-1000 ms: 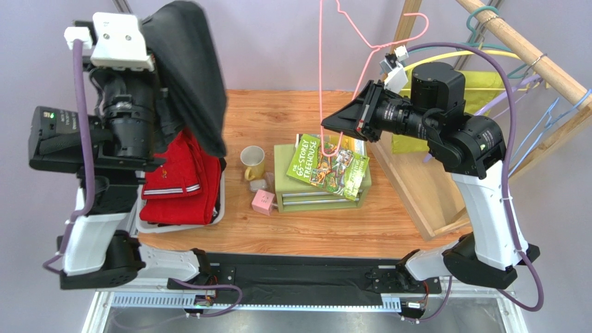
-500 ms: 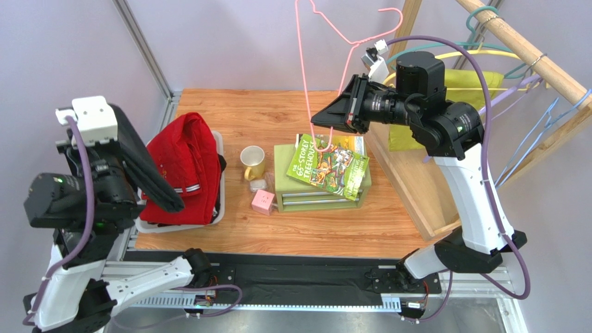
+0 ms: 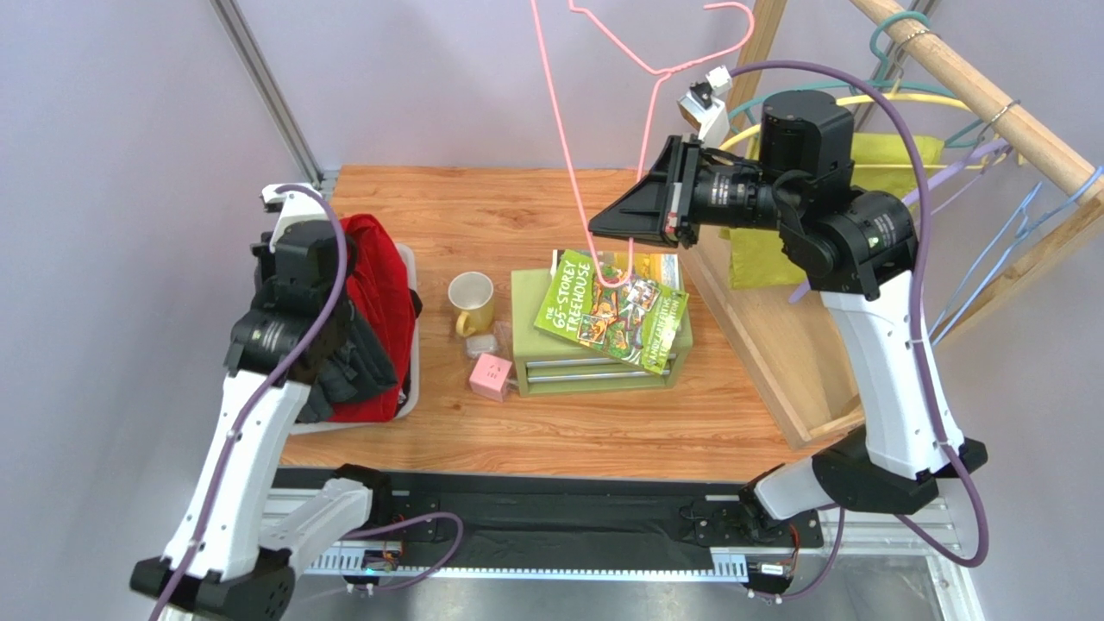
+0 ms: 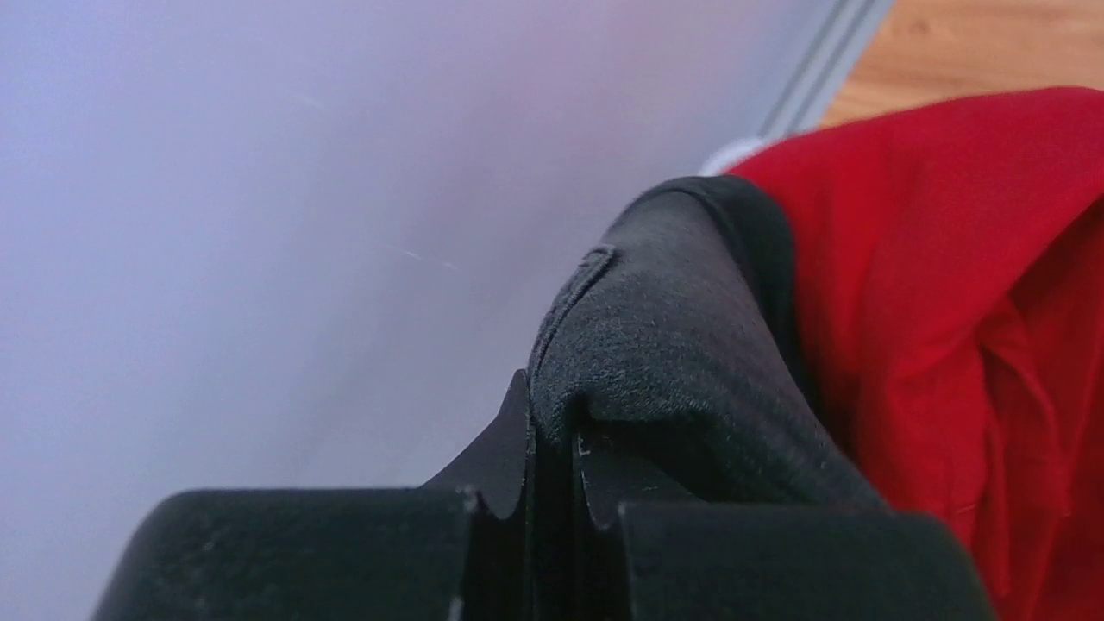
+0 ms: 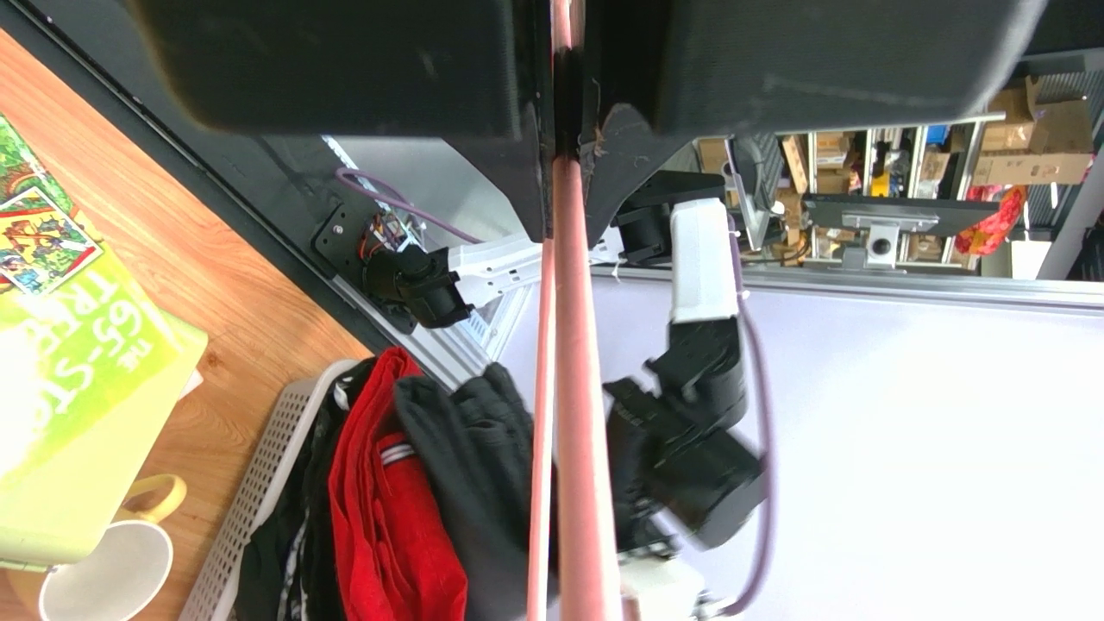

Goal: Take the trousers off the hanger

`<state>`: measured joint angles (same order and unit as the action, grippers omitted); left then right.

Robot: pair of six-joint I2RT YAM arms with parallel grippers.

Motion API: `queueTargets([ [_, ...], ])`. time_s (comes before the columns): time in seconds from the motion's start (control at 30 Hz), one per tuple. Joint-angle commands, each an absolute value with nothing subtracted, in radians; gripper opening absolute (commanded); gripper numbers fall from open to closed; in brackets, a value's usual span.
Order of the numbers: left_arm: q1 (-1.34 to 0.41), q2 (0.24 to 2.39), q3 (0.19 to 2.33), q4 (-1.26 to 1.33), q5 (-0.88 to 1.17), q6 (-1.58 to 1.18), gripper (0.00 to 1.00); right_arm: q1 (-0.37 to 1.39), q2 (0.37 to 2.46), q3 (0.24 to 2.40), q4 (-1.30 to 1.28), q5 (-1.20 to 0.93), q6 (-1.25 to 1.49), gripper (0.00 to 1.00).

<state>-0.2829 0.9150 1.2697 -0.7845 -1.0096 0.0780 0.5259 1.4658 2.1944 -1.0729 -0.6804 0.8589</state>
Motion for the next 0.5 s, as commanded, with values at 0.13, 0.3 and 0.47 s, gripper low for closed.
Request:
queueTargets([
  [0.13, -0.150, 1.041, 1.230, -0.933, -0.557, -0.351, 0.00, 0.474, 1.422, 2.230, -1.032, -0.761, 0.836, 0.00],
  [0.3, -0.144, 1.097, 1.281, -1.130, -0.477, -0.555, 0.49, 0.474, 1.436, 2.227, -1.057, -0.743, 0.810, 0.00],
  [0.47, -0.144, 1.072, 1.466, -1.303, -0.393, -0.667, 0.95, 0.474, 1.436, 2.203, -1.117, -0.692, 0.749, 0.00],
])
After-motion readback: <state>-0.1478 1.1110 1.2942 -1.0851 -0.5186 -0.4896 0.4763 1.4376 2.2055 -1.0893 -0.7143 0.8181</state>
